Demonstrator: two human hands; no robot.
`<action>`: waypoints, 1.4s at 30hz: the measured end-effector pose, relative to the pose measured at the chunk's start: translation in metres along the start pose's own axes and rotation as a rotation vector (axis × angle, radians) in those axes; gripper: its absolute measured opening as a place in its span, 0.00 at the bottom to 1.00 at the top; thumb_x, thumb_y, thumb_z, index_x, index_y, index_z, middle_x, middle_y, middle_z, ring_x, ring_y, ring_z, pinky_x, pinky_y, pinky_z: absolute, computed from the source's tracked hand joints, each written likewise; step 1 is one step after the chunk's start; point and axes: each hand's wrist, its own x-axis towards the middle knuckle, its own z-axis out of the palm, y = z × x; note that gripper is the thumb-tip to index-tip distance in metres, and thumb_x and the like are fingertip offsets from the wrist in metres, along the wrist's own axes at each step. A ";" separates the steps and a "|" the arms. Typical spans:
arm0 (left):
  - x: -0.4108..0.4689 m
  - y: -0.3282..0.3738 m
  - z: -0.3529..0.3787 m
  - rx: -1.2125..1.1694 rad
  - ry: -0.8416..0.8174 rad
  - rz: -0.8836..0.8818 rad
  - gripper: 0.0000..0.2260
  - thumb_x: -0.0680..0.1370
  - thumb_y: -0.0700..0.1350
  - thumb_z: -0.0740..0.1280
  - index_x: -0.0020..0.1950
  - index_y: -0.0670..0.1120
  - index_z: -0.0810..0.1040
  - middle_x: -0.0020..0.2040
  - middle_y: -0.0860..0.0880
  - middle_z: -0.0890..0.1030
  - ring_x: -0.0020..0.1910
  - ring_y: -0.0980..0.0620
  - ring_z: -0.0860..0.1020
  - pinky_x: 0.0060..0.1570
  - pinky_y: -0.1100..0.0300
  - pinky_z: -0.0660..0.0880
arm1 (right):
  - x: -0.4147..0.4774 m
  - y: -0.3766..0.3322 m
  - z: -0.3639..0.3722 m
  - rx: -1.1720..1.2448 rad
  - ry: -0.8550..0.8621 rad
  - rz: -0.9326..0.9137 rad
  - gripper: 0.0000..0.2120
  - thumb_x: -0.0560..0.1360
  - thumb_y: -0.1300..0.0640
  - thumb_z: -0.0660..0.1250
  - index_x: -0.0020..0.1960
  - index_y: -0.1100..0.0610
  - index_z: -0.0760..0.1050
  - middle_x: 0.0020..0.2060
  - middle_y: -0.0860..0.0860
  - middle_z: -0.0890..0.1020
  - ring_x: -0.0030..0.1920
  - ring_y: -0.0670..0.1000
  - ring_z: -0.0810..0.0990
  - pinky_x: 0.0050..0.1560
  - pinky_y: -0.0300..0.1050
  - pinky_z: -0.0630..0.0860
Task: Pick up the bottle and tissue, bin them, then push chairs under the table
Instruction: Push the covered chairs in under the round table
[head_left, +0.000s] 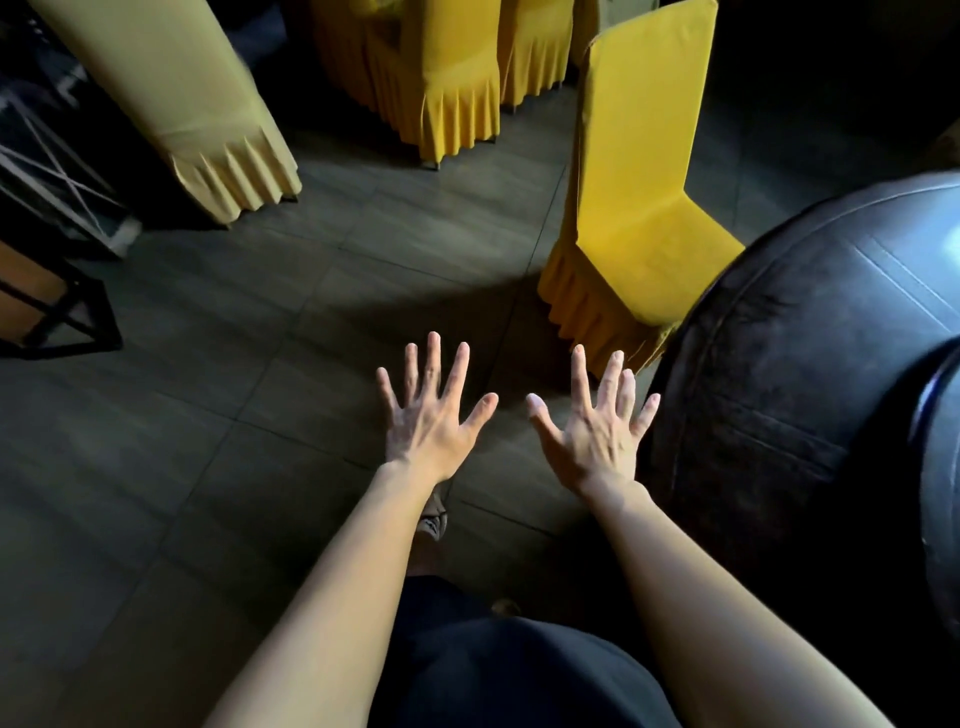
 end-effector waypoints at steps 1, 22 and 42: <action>0.022 -0.004 -0.003 -0.018 0.006 0.003 0.35 0.79 0.71 0.40 0.81 0.58 0.35 0.82 0.47 0.34 0.80 0.43 0.33 0.74 0.34 0.31 | 0.018 -0.007 0.000 0.004 0.006 0.007 0.43 0.76 0.23 0.44 0.84 0.42 0.42 0.84 0.60 0.44 0.84 0.62 0.46 0.78 0.69 0.37; 0.434 -0.050 -0.095 -0.053 -0.044 0.137 0.33 0.78 0.72 0.37 0.82 0.61 0.42 0.82 0.51 0.37 0.79 0.47 0.33 0.75 0.36 0.31 | 0.397 -0.123 -0.037 0.053 0.066 0.264 0.45 0.75 0.24 0.46 0.84 0.44 0.39 0.84 0.61 0.46 0.83 0.63 0.48 0.79 0.70 0.39; 0.787 0.070 -0.140 -0.048 0.006 0.186 0.32 0.79 0.71 0.41 0.82 0.61 0.44 0.83 0.51 0.41 0.81 0.47 0.37 0.74 0.38 0.30 | 0.762 -0.102 -0.096 0.252 0.071 0.429 0.43 0.78 0.26 0.49 0.84 0.45 0.40 0.84 0.60 0.47 0.84 0.62 0.47 0.79 0.68 0.37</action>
